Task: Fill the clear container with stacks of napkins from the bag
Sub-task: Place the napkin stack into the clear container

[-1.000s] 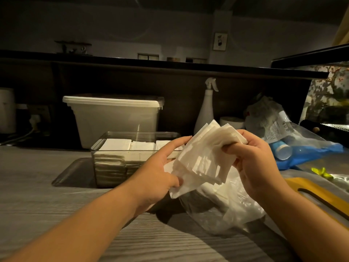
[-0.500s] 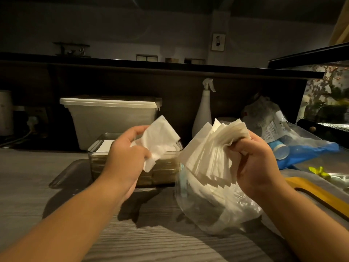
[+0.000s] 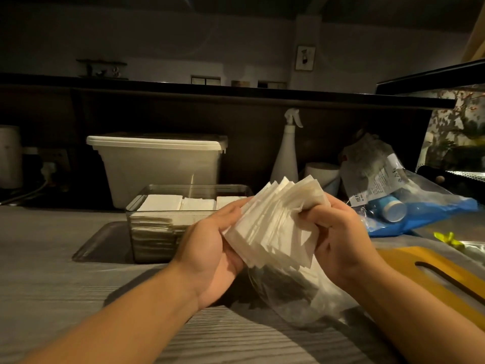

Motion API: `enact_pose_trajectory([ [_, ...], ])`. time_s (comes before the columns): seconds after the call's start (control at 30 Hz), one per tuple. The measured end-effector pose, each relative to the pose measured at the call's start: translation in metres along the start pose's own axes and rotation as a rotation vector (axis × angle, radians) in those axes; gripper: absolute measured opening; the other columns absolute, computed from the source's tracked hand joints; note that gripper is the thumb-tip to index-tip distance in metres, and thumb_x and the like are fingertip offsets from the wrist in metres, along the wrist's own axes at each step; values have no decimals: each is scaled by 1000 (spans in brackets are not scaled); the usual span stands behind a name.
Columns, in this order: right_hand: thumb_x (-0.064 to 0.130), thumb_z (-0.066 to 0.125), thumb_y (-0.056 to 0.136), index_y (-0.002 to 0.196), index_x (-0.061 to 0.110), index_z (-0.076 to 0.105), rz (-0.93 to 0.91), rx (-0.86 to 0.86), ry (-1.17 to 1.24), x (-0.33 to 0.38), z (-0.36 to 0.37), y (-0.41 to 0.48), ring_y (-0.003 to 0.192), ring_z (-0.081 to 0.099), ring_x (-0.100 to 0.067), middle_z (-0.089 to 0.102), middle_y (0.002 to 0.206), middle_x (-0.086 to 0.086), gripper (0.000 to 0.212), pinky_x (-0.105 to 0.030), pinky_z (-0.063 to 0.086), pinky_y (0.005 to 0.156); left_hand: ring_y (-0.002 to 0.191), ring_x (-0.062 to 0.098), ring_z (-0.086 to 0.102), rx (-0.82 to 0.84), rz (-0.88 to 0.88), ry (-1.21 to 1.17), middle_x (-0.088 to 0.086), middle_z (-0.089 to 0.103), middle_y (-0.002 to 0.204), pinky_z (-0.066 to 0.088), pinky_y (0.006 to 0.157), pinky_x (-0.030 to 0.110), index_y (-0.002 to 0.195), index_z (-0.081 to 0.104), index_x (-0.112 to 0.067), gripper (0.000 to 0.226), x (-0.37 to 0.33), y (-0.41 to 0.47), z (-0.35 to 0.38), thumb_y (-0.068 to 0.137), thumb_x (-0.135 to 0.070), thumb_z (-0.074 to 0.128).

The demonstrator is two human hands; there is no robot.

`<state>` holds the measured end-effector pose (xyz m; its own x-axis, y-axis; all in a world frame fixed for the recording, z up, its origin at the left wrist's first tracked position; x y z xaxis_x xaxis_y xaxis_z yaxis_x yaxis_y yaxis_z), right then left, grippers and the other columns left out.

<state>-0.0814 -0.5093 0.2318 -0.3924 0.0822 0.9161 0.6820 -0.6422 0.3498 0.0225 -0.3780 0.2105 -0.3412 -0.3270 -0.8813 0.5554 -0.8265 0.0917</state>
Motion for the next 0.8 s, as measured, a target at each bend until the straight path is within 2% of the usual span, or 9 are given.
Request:
enact_pose_trajectory([
  [0.13,-14,43,82,85,4,66,21,-38,15,-2,0,0,81,56,-23,64,79,-9,30,-32,47,71,106,27,69,4,16,6,6,75,109,53,85,38,116,72,-24,32,-3,0,-1,95,-22,49],
  [0.23,-11,45,83,88,5,68,27,-51,10,-3,1,-1,84,56,-24,65,83,-10,28,-34,48,73,112,31,66,20,25,-27,9,74,114,51,89,40,116,74,-22,35,-3,1,-3,89,-25,51],
  [0.37,-9,47,84,95,6,67,50,-65,9,-4,-1,-1,87,57,-25,66,86,-9,28,-34,48,73,107,30,67,77,35,-71,9,74,114,52,82,40,112,75,-22,44,-3,0,0,77,-31,51],
  [0.57,-8,48,85,95,9,69,63,-66,11,-6,-1,-1,89,61,-24,69,90,-8,29,-32,51,72,111,32,67,82,7,-80,7,71,121,57,79,39,126,67,-23,47,-3,2,-1,93,-20,33],
  [0.67,-7,49,85,100,8,69,81,-76,9,-8,-3,-1,92,60,-25,68,97,-12,29,-32,49,72,109,32,68,66,-4,-91,7,72,119,58,77,39,124,68,-25,46,-1,4,-2,95,-17,32],
  [0.8,-5,51,85,103,7,69,92,-98,-20,-9,-6,2,92,60,-26,68,94,-10,28,-35,49,73,110,32,67,57,1,-92,5,73,117,59,76,39,122,70,-27,46,-1,6,-2,94,-13,36],
])
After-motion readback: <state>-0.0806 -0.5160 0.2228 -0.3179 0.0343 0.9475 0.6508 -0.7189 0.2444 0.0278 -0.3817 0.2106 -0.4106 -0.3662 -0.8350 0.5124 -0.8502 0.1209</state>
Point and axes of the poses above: each hand's wrist, its own y-axis towards the middle knuckle, its own z-axis out of the palm, x = y × z, the point moved 5 cm from there along y, towards the middle knuckle
